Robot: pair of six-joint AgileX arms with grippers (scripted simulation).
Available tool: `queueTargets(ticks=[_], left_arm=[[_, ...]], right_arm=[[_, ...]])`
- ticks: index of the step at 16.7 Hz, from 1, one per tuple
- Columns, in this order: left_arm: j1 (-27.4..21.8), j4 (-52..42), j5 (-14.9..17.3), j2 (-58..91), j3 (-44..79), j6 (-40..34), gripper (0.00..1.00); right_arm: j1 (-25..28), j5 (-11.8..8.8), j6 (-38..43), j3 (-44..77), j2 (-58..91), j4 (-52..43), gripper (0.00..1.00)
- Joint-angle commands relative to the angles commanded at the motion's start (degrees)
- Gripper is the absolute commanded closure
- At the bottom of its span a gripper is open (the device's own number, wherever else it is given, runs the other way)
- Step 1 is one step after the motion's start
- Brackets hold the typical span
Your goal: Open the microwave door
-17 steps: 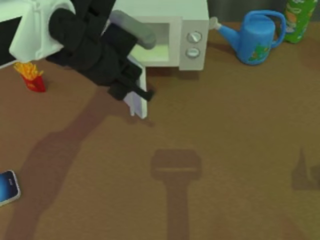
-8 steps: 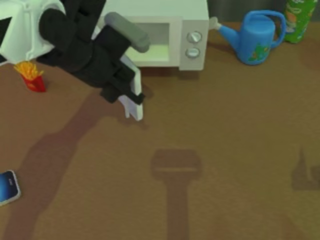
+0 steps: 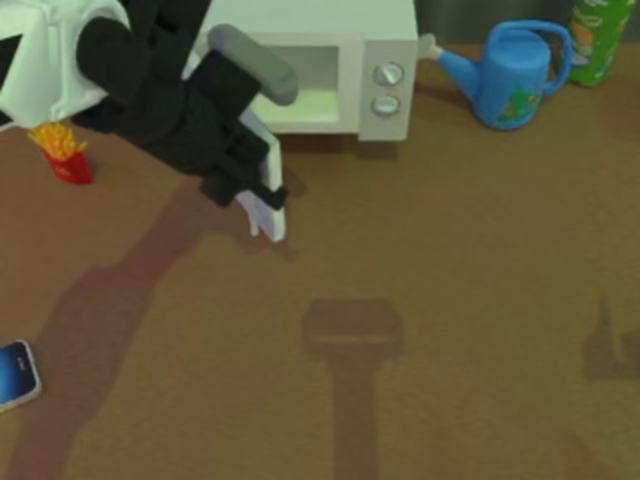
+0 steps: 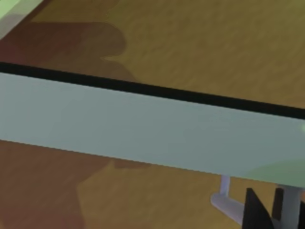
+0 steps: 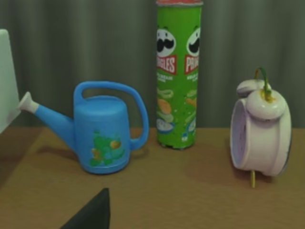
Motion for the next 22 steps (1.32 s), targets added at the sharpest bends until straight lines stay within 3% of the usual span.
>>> queueTargets(ticks=[13,22], left_arm=[[-0.2,-0.1,0.4,0.0,-0.1,0.0,1.0],[3.9,-2.3,5.0,-1.6,-1.6,9.8,1.0]], right_arm=[[0.0,0.0,0.0,0.0,0.0,0.0,0.0],[0.0,0.0,0.0,0.0,0.0,0.0,0.0]])
